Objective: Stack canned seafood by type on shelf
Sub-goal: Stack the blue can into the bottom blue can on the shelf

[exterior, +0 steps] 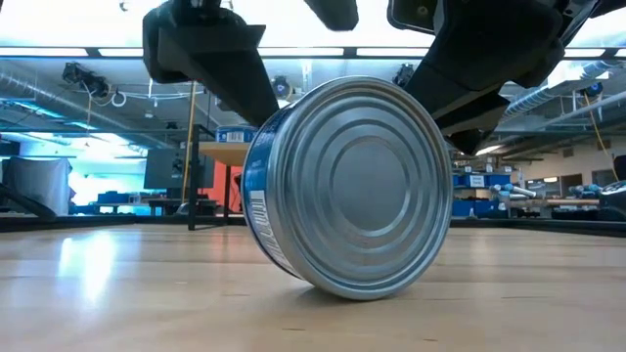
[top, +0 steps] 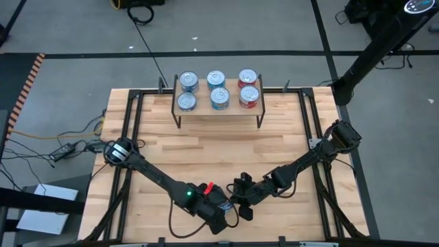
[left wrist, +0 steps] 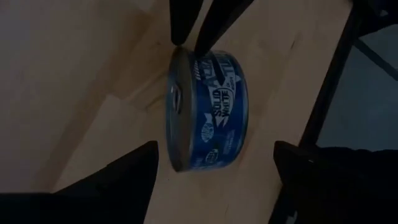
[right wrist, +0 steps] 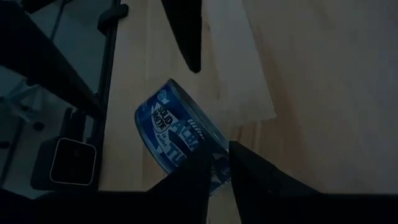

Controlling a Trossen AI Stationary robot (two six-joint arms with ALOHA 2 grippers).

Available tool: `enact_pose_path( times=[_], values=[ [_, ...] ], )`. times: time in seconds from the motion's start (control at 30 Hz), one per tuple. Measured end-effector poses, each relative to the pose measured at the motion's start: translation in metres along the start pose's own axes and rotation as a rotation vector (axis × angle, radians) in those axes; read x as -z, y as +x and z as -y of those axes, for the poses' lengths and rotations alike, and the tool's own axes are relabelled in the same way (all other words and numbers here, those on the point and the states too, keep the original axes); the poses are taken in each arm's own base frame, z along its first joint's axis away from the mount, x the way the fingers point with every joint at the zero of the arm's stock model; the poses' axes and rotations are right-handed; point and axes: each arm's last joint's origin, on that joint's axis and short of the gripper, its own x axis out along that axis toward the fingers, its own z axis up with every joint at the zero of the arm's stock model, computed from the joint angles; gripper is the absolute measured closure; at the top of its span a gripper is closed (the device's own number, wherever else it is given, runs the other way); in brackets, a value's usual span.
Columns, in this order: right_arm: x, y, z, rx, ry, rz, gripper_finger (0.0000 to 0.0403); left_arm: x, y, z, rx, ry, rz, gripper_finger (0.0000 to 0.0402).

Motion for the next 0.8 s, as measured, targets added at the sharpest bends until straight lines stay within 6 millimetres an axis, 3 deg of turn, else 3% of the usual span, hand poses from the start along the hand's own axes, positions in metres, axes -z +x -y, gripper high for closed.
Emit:
enact_pose_path(
  times=[0.63,0.8],
  values=[
    [0.000,0.000,0.000,0.000,-0.007,-0.001,0.0331,-0.001,0.017,-0.006,-0.044,0.021,-0.003,0.0078],
    [0.000,0.000,0.000,0.000,-0.007,-0.001,0.0331,-0.002,0.017,-0.007,-0.048,0.008,-0.003,0.0093]
  ],
)
